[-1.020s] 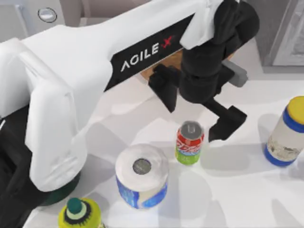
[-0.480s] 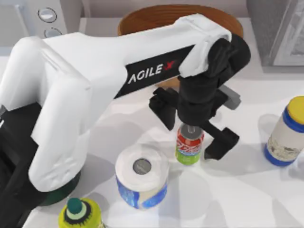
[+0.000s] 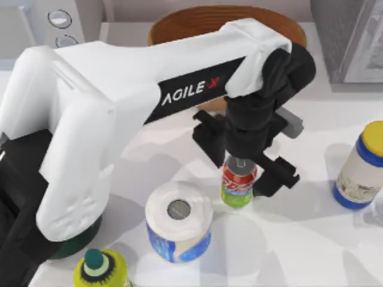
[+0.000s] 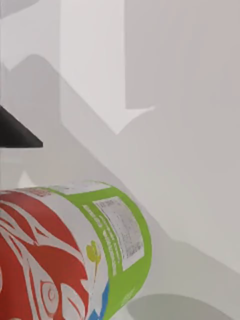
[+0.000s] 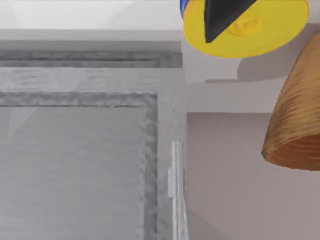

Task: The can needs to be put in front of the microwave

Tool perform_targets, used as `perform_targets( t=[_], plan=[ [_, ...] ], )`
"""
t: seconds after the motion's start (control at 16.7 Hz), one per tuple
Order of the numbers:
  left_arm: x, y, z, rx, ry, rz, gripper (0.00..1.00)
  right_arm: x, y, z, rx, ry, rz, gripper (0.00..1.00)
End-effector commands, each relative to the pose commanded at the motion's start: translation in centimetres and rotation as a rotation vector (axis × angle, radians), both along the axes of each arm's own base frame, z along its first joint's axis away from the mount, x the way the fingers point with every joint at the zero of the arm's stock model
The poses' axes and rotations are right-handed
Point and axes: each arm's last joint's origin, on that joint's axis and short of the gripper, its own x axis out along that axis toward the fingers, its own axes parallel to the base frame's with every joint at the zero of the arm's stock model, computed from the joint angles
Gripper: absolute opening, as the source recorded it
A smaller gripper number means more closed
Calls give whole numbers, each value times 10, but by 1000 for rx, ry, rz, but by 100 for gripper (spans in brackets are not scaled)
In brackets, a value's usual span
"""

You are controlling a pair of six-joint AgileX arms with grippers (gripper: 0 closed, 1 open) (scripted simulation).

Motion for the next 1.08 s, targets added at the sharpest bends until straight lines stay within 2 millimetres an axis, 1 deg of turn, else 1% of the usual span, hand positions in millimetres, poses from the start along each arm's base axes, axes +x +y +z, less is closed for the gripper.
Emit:
perform_targets(
  t=[0.48,0.54,1.08],
  plan=[
    [0,0,0,0,0,0,2,0,0,0,0,0,0,100],
    [0,0,0,0,0,0,0,0,0,0,0,0,0,100],
    [0,0,1,-1,0,-1,0,0,0,0,0,0,0,100]
  ],
)
